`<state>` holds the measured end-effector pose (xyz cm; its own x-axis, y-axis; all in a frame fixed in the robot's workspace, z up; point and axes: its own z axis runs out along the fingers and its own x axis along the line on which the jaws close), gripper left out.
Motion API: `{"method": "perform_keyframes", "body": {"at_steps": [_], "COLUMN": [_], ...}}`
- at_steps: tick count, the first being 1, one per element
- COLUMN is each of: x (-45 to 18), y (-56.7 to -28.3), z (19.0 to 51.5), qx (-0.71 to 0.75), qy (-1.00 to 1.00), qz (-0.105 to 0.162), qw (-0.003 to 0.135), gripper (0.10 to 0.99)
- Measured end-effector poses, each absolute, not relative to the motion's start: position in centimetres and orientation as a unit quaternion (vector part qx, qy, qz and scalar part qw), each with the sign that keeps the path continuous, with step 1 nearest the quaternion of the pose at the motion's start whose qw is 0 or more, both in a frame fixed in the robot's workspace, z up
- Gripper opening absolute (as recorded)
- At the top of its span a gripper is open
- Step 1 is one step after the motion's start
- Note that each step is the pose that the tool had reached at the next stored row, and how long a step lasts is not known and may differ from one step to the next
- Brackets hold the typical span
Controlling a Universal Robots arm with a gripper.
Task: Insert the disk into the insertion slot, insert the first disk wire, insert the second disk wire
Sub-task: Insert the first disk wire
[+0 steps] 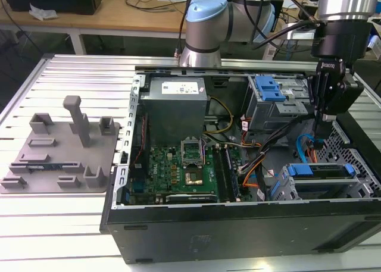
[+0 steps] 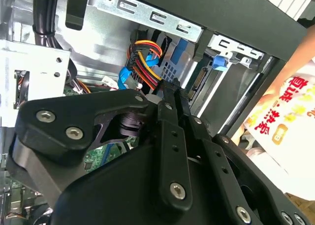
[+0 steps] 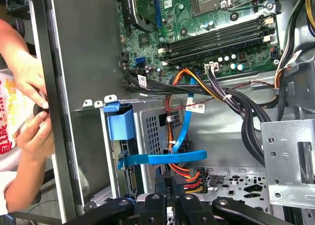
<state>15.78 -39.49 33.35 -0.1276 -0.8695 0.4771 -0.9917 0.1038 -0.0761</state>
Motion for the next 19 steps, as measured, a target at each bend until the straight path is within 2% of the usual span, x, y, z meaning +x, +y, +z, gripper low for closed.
{"method": "perform_keyframes", "body": {"at_steps": [3, 6, 8, 13, 15, 16, 19], "x": [15.8, 15.8, 16.0, 16.4, 16.9, 17.0, 17.3], "y": [-39.8, -40.5, -41.1, -41.6, -41.8, -41.9, -42.0], "z": [33.4, 34.0, 34.1, 34.1, 34.1, 34.1, 34.2], "qx": [0.643, 0.646, 0.648, 0.651, 0.653, 0.654, 0.659], "qy": [-0.727, -0.732, -0.734, -0.732, -0.731, -0.731, -0.735], "qz": [0.186, 0.167, 0.158, 0.145, 0.134, 0.129, 0.105], "qw": [0.153, 0.136, 0.131, 0.137, 0.147, 0.144, 0.123], "gripper": [0.165, 0.165, 0.165, 0.165, 0.165, 0.165, 0.165]}}
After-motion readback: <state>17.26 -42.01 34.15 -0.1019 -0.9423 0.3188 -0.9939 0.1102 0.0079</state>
